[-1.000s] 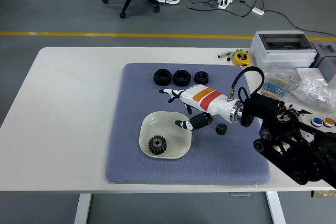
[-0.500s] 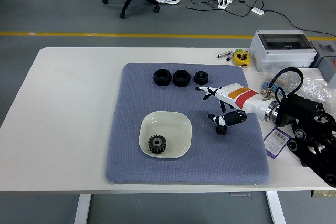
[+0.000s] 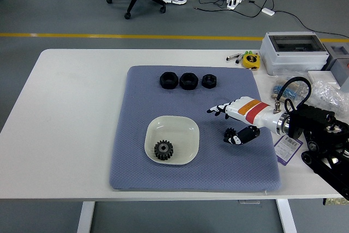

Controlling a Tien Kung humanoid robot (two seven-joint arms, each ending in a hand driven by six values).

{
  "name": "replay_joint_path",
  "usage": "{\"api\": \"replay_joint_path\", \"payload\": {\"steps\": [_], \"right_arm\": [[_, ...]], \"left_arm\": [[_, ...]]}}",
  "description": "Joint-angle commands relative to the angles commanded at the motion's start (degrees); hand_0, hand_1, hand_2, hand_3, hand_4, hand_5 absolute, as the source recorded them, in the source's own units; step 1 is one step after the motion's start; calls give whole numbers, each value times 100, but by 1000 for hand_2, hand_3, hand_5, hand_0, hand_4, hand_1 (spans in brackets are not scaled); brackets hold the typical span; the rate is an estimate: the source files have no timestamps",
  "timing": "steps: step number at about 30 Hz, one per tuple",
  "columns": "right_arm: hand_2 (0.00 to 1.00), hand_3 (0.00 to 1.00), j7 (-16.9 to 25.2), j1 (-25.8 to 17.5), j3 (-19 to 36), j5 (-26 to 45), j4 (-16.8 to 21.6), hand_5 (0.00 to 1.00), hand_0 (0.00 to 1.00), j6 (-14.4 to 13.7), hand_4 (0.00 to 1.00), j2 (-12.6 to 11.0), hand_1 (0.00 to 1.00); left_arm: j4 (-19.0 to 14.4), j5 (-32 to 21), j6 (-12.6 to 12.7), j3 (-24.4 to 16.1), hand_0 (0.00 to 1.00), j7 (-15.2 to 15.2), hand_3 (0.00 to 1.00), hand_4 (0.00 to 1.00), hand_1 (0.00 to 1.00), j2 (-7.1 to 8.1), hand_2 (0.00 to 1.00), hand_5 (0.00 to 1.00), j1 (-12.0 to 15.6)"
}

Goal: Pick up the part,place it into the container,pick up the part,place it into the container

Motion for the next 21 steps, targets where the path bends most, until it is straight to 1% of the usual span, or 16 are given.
{"api": "replay_joint_path", "payload": {"steps": [2, 3, 8, 9, 14, 15, 20, 21], "right_arm": [[819, 908, 4, 3, -14, -1, -66, 257, 744, -13, 910, 16, 708], [787, 865, 7, 0, -26, 7, -104, 258, 735, -18, 907, 23, 694], [787, 865, 8, 1, -65, 50, -297, 258, 735, -84, 907, 75, 694], [727, 789, 8, 3, -67, 55, -333, 254, 671, -105, 897, 85, 631], [727, 789, 5, 19, -55, 44, -508, 254, 671, -173, 897, 114, 631], [667, 692, 13, 19, -54, 43, -525, 230, 569, -182, 840, 113, 577], [667, 692, 50, 40, -97, 94, -616, 230, 569, -199, 840, 115, 577], [583, 620, 53, 46, -107, 103, -641, 182, 504, -204, 730, 120, 516]], "left_arm": [[0, -8, 0, 3, 671, 1, 556, 629, 670, -2, 663, 579, -4], [1, -10, 1, 0, 671, 2, 556, 629, 670, -4, 662, 578, -5], [2, -23, -1, 8, 671, 2, 556, 629, 670, -8, 662, 578, -5], [2, -20, -2, 8, 672, 2, 556, 628, 671, -9, 663, 578, -5], [0, -37, -2, 19, 672, -1, 556, 628, 671, -8, 663, 578, -6], [0, -39, -2, 20, 672, -1, 556, 627, 671, -8, 662, 579, -7], [0, -45, -1, 23, 672, -1, 556, 627, 671, -10, 662, 579, -8], [-1, -44, -2, 29, 672, -1, 557, 625, 671, -8, 662, 577, -10]]}}
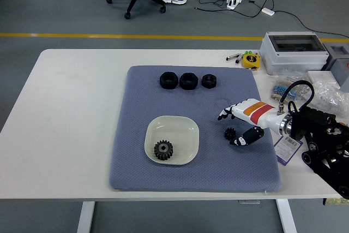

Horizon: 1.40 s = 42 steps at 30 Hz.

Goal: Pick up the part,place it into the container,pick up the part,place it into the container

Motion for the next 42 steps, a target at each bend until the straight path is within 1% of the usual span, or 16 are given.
{"api": "replay_joint_path", "payload": {"steps": [12, 13, 18, 19, 24, 25, 30, 31, 36, 37, 42], "right_arm": [[574, 611, 31, 19, -82, 41, -234, 170, 491, -9, 717, 49, 512], [550, 540, 35, 21, -82, 43, -238, 139, 461, -5, 671, 49, 486], [550, 540, 46, 23, -98, 48, -270, 139, 461, -1, 671, 58, 486], [502, 498, 47, 22, -100, 47, -275, 99, 400, 1, 635, 59, 440], [502, 498, 70, 13, -97, 63, -272, 99, 400, 5, 635, 36, 440], [451, 442, 74, 12, -93, 64, -268, 104, 317, 5, 612, 33, 381], [451, 442, 88, -4, -38, 45, -251, 104, 317, 3, 612, 39, 381], [421, 425, 93, -7, -32, 47, -243, 68, 269, 4, 730, 39, 329], [421, 425, 106, -19, -4, 64, -200, 68, 269, -9, 730, 40, 329], [398, 409, 108, -21, 4, 71, -189, 49, 237, -14, 780, 40, 289], [398, 409, 102, -17, 51, 70, -116, 49, 237, -43, 780, 31, 289]], "left_arm": [[-1, -17, 0, 7, 672, -2, 556, 627, 671, 0, 662, 580, -2], [-2, -18, 0, 7, 673, -3, 556, 627, 670, 0, 660, 580, -2], [-1, 9, -2, -8, 673, 3, 556, 627, 670, -5, 660, 580, -2], [-1, 10, -2, -8, 672, 3, 557, 626, 671, -6, 660, 580, -3], [-3, 12, -2, -7, 672, 4, 557, 626, 671, -10, 660, 580, -8], [-3, 8, -2, -5, 672, 4, 556, 626, 671, -10, 660, 580, -10], [-3, 15, -6, -6, 672, 6, 556, 626, 671, -10, 660, 580, -13], [-3, 5, -6, 0, 672, 4, 556, 627, 671, -8, 660, 582, -8], [-3, 24, -9, -13, 672, 9, 556, 627, 671, -7, 660, 582, 10], [-3, 28, -10, -16, 671, 10, 556, 626, 671, -7, 660, 580, 13], [-3, 72, -17, -40, 671, 16, 556, 626, 671, -4, 660, 580, 28]]}}
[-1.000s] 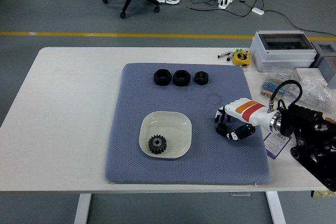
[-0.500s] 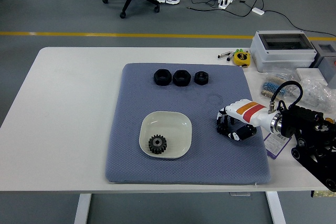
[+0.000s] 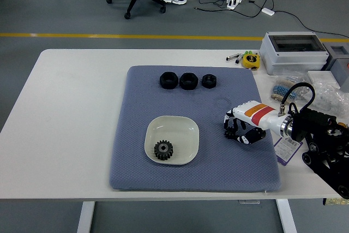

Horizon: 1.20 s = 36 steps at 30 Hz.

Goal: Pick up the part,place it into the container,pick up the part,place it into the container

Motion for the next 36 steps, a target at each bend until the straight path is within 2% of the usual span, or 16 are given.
{"api": "replay_joint_path", "payload": {"steps": [14, 22, 30, 31, 36], "right_arm": [[385, 406, -23, -20, 104, 2, 81, 51, 222, -12, 800, 7, 273], [384, 405, -49, 19, 344, 40, 515, 54, 221, -43, 798, 23, 271], [385, 410, -113, 66, 438, 359, 1107, 52, 219, -121, 796, 225, 270], [395, 428, -107, 92, 396, 428, 1148, 52, 222, -138, 762, 262, 284], [395, 428, -100, 256, 178, 540, 1111, 52, 222, -55, 762, 473, 284]], "left_arm": [[-3, 59, -9, -34, 672, 11, 556, 627, 669, 0, 660, 580, 9], [-3, 31, -14, -8, 672, 1, 556, 627, 669, 10, 660, 579, -13], [-3, 32, -14, -10, 672, 4, 556, 627, 669, 6, 660, 580, -17], [-4, 24, -13, -6, 672, 3, 556, 627, 669, 7, 659, 580, -17], [-8, 36, -21, -3, 672, 10, 556, 627, 669, 7, 659, 580, -26]]}}
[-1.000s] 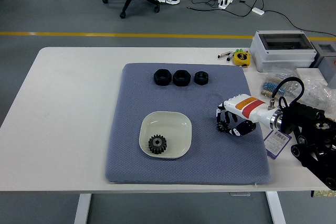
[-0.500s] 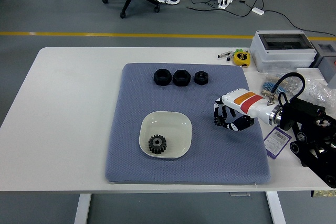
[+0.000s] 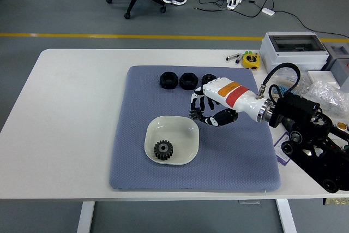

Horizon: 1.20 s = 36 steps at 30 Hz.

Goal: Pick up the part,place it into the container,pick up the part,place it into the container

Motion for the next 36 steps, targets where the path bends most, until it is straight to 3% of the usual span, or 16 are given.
{"api": "replay_joint_path", "payload": {"steps": [1, 6, 7, 12, 13, 24, 30, 36], "right_arm": [[416, 451, -10, 38, -53, -13, -29, 130, 245, 34, 598, 47, 307], [416, 451, -59, 233, -338, -248, -236, 130, 245, 247, 598, 282, 307], [441, 634, -62, 263, -385, -324, -275, 150, 286, 289, 680, 321, 353], [441, 634, -76, 332, -555, -619, -457, 150, 286, 394, 680, 455, 353], [474, 878, -79, 335, -577, -642, -487, 169, 306, 409, 789, 469, 377], [495, 923, -23, 299, -579, -687, -656, 171, 312, 432, 815, 465, 384], [503, 929, -51, 243, -396, -658, -633, 177, 311, 393, 779, 427, 387], [505, 922, -122, 57, -10, -367, -586, 193, 312, 168, 786, 257, 387]], "left_arm": [[-1, -12, 1, 4, 672, -1, 556, 627, 669, 1, 660, 580, 1], [-3, -27, 1, 13, 672, -1, 556, 627, 669, 4, 660, 580, -1], [-4, -30, 1, 14, 672, -1, 556, 628, 668, 5, 660, 580, -1], [-4, -17, -1, 3, 672, 3, 556, 628, 668, 12, 660, 580, -3], [-4, -17, -1, 4, 673, 3, 556, 629, 668, 13, 661, 580, -3], [-3, 0, -5, -7, 673, 6, 557, 629, 667, 18, 661, 578, -6], [-2, 16, -1, -17, 673, 9, 557, 630, 666, 13, 662, 579, -5], [1, 2, 9, -9, 673, 6, 557, 630, 666, 5, 662, 578, -11]]}}
